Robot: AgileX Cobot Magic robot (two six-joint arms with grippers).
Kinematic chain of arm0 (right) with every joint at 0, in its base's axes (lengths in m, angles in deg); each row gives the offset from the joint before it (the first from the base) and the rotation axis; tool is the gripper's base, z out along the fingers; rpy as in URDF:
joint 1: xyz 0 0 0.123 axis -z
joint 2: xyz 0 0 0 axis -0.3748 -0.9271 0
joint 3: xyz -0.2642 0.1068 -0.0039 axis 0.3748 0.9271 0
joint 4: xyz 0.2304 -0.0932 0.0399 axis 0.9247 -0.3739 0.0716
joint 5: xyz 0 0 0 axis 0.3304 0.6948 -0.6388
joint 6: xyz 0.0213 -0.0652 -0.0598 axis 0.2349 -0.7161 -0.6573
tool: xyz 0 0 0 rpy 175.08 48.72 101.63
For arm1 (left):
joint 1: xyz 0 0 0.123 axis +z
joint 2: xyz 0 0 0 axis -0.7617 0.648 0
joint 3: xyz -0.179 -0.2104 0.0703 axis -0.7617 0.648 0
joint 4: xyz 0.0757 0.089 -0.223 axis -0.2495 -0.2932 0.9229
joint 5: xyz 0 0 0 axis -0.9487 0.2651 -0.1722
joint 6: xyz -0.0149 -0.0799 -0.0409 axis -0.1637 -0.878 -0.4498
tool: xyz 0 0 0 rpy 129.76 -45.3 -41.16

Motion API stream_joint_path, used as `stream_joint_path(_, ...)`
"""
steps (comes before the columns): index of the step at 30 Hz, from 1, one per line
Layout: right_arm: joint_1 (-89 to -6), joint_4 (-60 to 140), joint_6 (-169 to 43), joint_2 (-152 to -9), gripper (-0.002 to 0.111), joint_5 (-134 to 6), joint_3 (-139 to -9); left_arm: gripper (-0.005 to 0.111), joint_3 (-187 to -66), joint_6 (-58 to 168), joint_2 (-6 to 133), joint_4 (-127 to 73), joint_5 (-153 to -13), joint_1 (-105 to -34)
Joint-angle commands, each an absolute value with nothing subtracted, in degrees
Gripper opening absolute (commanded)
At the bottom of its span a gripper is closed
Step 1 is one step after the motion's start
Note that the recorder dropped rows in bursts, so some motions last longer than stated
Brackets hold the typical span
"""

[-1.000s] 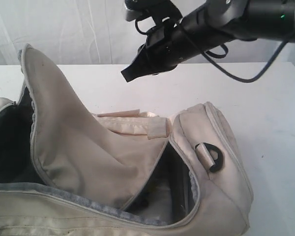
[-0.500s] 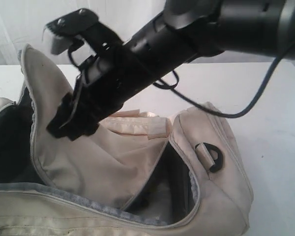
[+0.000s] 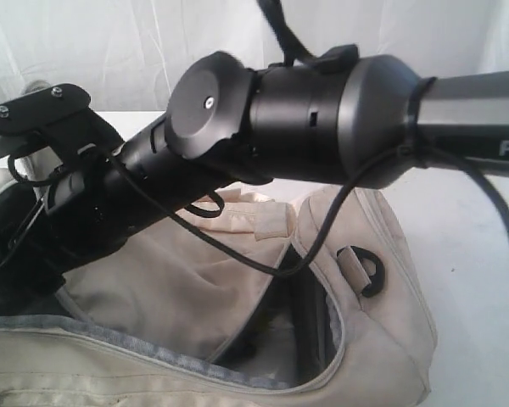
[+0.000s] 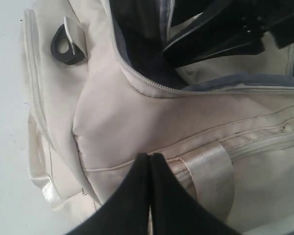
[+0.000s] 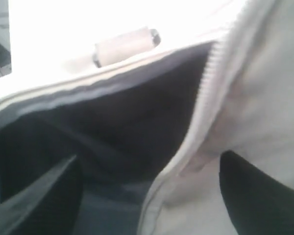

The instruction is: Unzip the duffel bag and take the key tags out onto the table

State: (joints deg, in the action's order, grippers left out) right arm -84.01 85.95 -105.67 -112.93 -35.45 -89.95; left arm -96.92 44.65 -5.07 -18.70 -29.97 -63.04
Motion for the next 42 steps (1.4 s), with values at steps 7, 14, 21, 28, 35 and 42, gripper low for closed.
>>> stream_joint_path(7,-84.4,85.0,-101.0,-118.0,0.041,-44.0,-90.1,0.000,-96.6,44.8,-5.4,-18.1,-29.5,-62.9)
stream_joint_path(14,-84.3,83.6,-101.0,-118.3,0.001,-45.9,-90.1,0.000,-96.6,44.8,-5.4,-18.1,-29.5,-62.9)
stream_joint_path(21,-84.2,69.3,-101.0,-113.8,0.000,-44.4,-90.1,0.000,-96.6,44.8,-5.4,-18.0,-29.5,-62.9)
stream_joint_path(28,-78.8,58.4,-100.8,-107.3,0.000,-44.7,-90.1,0.000,-96.6,44.8,-5.4,-18.0,-29.5,-62.9)
stream_joint_path(35,-67.5,56.7,-100.6,-107.3,0.000,-46.6,-90.1,0.000,-96.6,44.8,-5.4,-18.0,-29.5,-62.9)
stream_joint_path(42,-60.6,58.2,-97.7,-110.9,0.000,-59.4,-90.1,0.000,-96.6,44.8,-5.4,-18.0,-29.5,-62.9)
